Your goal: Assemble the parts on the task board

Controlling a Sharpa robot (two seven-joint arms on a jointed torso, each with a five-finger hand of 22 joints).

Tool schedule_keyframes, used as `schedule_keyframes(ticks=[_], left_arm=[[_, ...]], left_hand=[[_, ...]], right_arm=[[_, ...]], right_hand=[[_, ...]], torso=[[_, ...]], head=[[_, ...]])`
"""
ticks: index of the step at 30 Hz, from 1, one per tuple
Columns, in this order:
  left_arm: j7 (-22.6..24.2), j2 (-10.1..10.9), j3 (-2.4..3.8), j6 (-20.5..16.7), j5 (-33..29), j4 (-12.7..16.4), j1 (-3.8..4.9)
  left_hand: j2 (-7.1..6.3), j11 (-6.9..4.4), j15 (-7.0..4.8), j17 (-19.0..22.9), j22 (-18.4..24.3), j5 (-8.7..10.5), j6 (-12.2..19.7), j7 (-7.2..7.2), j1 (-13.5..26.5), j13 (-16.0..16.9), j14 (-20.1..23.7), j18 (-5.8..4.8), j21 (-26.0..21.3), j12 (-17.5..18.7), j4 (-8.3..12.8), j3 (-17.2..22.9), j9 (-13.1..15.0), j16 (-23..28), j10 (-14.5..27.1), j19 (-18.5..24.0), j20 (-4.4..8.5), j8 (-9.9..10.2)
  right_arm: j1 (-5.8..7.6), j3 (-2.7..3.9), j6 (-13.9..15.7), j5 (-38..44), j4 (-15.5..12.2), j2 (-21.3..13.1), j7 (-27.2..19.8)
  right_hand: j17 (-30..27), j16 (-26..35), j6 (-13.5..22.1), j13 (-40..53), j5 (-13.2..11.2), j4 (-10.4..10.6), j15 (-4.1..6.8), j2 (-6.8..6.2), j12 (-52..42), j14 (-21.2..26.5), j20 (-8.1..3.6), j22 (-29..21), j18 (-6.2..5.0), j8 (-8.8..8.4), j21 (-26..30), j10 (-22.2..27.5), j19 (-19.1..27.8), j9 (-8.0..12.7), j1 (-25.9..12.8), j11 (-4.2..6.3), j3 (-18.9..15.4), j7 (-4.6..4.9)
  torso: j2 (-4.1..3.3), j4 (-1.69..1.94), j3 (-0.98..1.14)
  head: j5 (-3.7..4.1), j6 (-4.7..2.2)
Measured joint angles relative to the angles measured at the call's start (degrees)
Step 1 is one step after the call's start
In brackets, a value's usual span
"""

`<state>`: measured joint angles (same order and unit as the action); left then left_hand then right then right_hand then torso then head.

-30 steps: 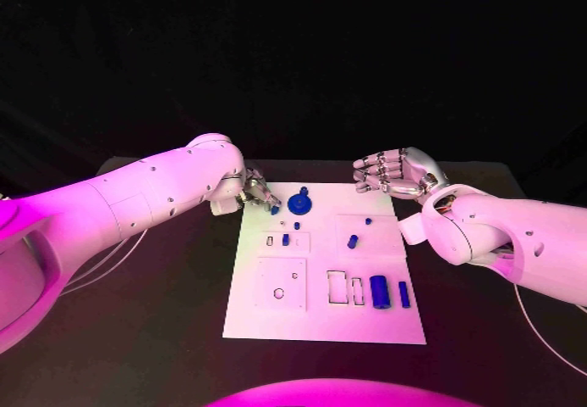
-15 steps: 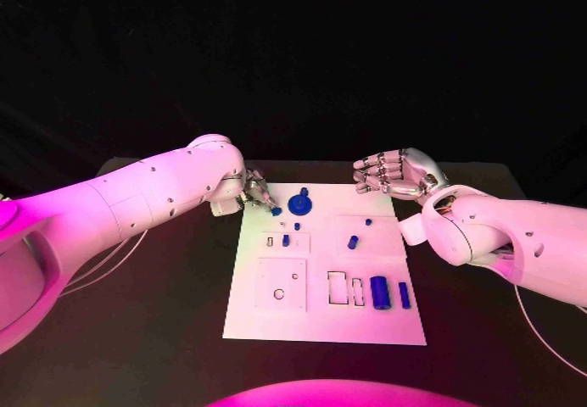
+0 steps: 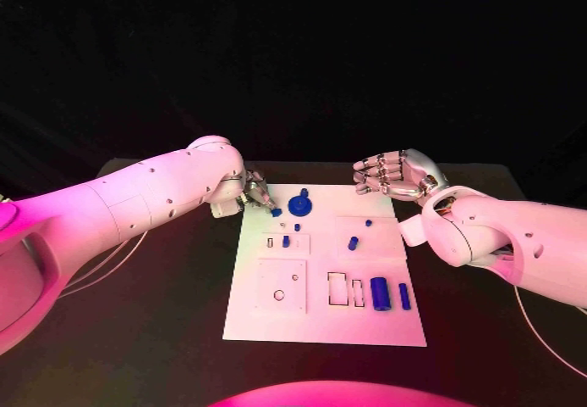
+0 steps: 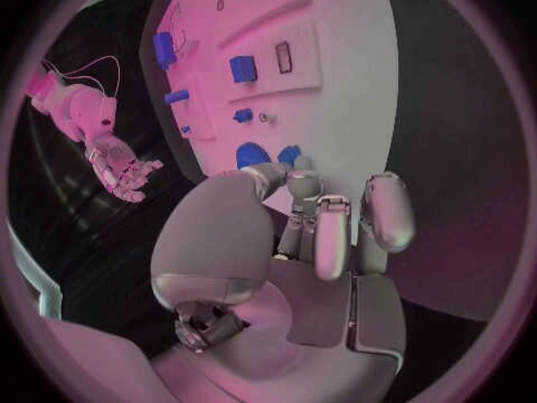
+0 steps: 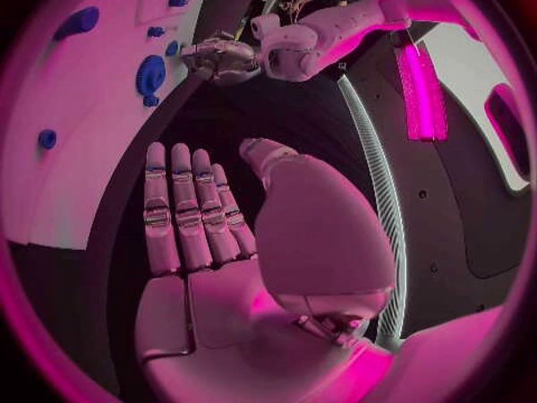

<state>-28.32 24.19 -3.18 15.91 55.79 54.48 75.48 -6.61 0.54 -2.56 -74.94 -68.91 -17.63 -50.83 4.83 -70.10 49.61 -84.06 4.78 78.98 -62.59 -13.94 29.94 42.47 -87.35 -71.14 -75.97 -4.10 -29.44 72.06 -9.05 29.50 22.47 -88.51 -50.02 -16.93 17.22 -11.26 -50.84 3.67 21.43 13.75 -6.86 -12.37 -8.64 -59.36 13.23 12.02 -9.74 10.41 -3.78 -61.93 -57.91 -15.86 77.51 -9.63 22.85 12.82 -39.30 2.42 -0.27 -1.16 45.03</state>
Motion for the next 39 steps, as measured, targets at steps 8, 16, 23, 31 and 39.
schedule_keyframes(ticks=[8,16,23,31,39], left_arm=[[-0.1,0.6,0.31,-0.2,-0.6,0.7,-0.01],[-0.8,0.2,0.40,0.1,-0.9,0.8,0.02],[-2.1,-0.9,0.35,1.6,-0.7,0.1,0.02],[-3.7,-2.1,0.19,3.2,-0.3,-1.2,0.02],[-4.7,-2.6,0.19,3.3,0.2,-2.0,0.06]], left_hand=[[-1.95,-0.14,0.00,0.0,-1.0,0.51,-1.8,-0.17,9.6,1.1,0.0,0.00,0.4,-0.9,-2.8,-6.5,-0.6,-0.5,-1.0,-0.6,0.41,0.0],[-1.78,-0.65,-0.41,0.0,-2.2,4.99,-3.1,-0.85,12.0,2.4,0.0,0.00,1.1,-1.9,-2.8,-9.6,-0.3,-1.1,-2.3,-1.6,0.89,0.0],[-1.78,-0.85,-0.41,0.0,-2.8,4.99,-3.5,-1.25,12.0,2.7,0.0,0.01,1.3,-1.9,-2.7,-9.8,-0.1,-1.1,-2.5,-1.9,1.00,-0.3],[-1.78,-0.85,-0.62,0.0,-2.8,4.99,-3.5,-1.26,12.0,2.6,0.2,0.01,1.3,-1.9,-2.7,-9.8,0.0,-1.1,-2.5,-1.9,1.00,-0.4],[-1.22,-1.06,-0.82,0.0,-3.1,4.99,-3.5,-1.26,11.9,2.6,0.0,0.01,1.6,-1.9,-2.7,-9.8,0.1,-1.3,-2.7,-2.1,1.22,-0.7]], right_arm=[[0.00,0.00,0.0,0.0,0.1,0.0,0.0],[0.00,0.00,0.0,0.0,0.1,0.0,0.0],[0.00,0.00,0.0,0.0,0.0,0.0,0.0],[0.00,0.00,0.0,0.0,0.0,0.1,0.0],[0.01,0.00,0.0,0.0,0.0,0.1,0.0]], right_hand=[[0.0,0.0,0.0,0.0,0.0,0.0,0.00,0.00,0.0,0.0,0.00,-0.1,0.00,0.00,0.0,0.0,0.0,0.0,0.0,0.00,0.0,0.00],[0.0,0.0,0.0,0.0,0.0,0.0,0.00,0.00,0.0,0.0,0.00,-0.1,0.00,0.00,0.0,0.0,0.0,0.0,0.0,0.00,0.0,0.00],[0.0,0.0,0.0,0.0,0.0,0.0,0.00,0.00,0.0,0.0,0.00,-0.1,0.00,0.00,0.0,0.0,0.0,0.0,0.0,0.00,0.0,-0.01],[0.0,0.0,0.0,0.0,0.0,0.0,0.00,0.00,0.0,0.0,0.00,-0.1,0.00,0.00,0.0,0.0,0.0,0.0,0.0,0.00,0.0,-0.01],[0.0,0.0,0.0,0.0,0.0,0.0,0.00,0.00,0.0,0.0,0.00,-0.1,0.00,0.00,0.0,0.0,0.0,0.0,0.0,0.00,0.0,-0.01]], torso=[[0.00,0.01,0.01],[-0.07,-0.03,0.07],[-0.12,-0.04,0.07],[-0.13,-0.02,0.06],[-0.12,-0.01,0.01]], head=[[-0.08,-0.23],[-0.12,-0.44],[-0.13,-0.49],[-0.19,-0.41],[-0.21,-0.35]])
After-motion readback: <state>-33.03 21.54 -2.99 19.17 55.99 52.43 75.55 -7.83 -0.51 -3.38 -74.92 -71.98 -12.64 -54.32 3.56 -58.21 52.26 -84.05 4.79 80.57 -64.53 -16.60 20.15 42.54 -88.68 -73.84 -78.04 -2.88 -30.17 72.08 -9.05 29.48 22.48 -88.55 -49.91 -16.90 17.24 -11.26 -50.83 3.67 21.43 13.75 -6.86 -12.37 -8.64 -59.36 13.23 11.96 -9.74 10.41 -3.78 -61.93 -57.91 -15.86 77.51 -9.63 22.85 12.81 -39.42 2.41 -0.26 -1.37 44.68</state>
